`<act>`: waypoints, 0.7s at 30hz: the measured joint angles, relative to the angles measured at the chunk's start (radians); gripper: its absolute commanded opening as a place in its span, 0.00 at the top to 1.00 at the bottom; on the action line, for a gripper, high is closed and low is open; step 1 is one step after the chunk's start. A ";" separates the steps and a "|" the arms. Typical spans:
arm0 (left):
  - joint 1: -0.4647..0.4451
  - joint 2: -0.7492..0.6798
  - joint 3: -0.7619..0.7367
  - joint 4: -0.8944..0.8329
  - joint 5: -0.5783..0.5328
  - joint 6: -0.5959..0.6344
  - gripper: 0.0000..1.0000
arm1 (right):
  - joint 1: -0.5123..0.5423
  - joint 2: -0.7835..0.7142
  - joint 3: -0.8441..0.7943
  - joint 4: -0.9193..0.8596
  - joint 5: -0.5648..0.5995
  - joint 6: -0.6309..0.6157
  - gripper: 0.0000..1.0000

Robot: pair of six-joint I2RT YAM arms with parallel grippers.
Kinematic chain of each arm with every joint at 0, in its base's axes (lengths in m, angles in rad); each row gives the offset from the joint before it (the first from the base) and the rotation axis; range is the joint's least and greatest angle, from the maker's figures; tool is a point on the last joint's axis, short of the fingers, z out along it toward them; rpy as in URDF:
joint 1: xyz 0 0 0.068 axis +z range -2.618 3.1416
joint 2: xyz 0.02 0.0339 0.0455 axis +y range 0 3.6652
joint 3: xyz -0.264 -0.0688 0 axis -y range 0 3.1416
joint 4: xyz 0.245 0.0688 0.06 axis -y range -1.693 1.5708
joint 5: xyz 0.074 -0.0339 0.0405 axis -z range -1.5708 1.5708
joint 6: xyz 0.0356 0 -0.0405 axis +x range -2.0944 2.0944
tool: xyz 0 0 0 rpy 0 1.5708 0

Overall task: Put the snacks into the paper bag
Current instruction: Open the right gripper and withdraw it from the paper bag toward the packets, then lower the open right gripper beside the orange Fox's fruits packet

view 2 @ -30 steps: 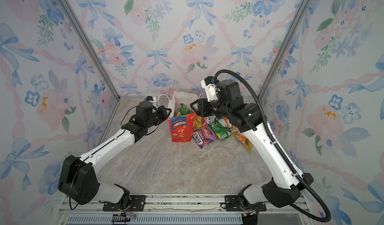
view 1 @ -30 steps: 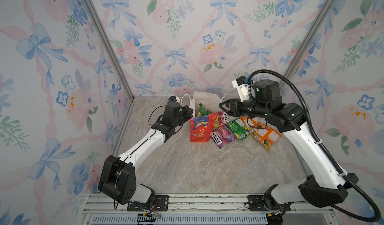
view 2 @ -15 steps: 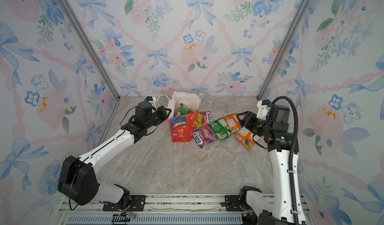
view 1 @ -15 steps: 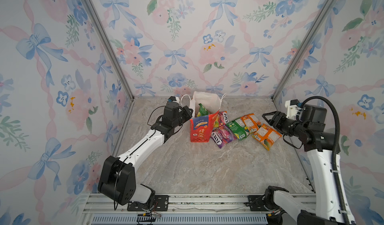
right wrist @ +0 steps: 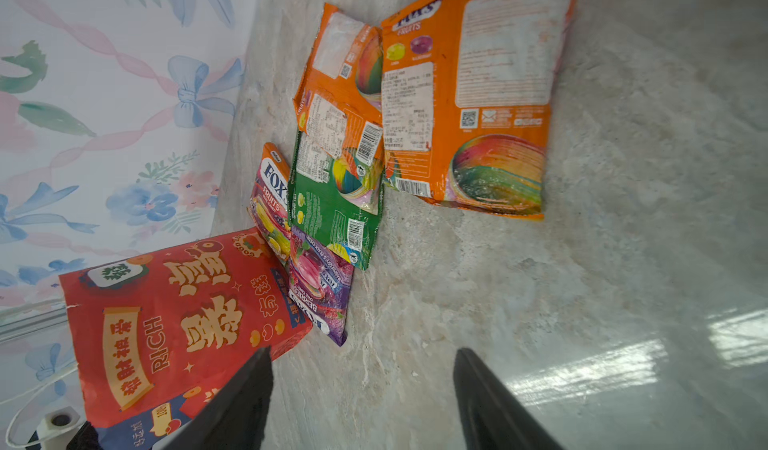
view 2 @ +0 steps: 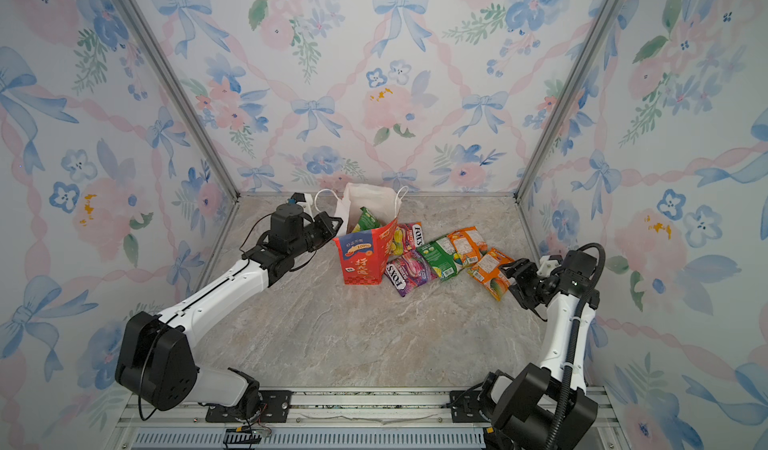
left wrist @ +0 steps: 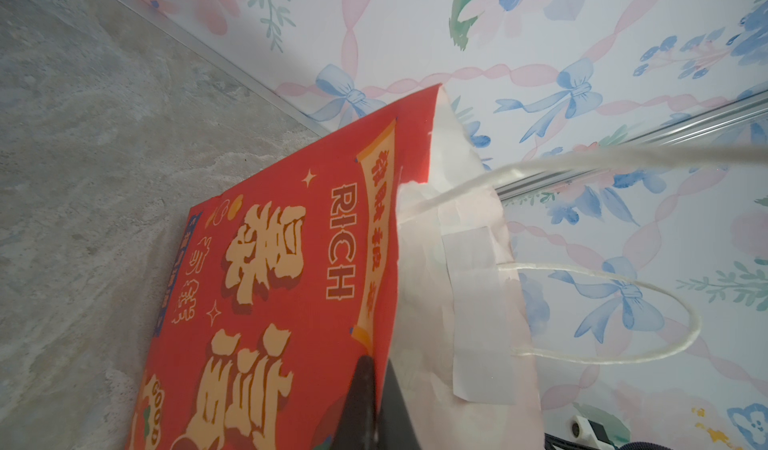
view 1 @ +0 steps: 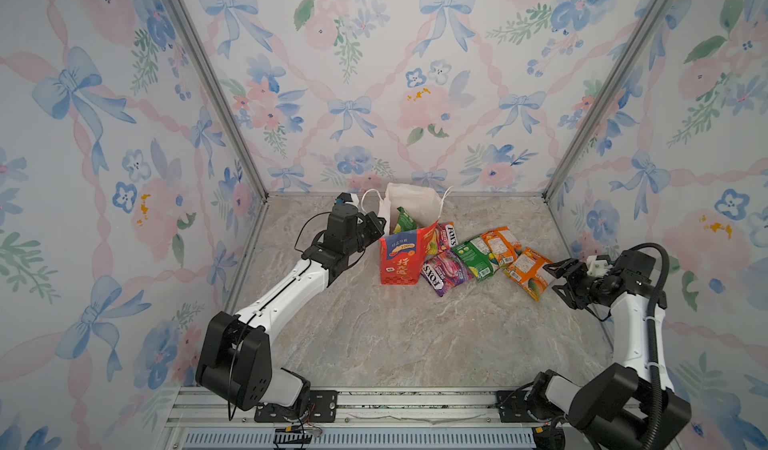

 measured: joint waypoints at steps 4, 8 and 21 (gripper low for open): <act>0.003 0.000 0.000 0.000 0.000 0.000 1.00 | -0.040 0.000 -0.032 0.035 -0.002 0.015 0.24; 0.003 0.000 0.000 0.000 0.000 0.000 1.00 | -0.065 0.000 -0.057 0.056 0.000 0.026 0.20; 0.010 0.000 -0.040 0.063 0.024 -0.026 1.00 | -0.127 -0.063 -0.282 0.196 0.000 0.203 0.18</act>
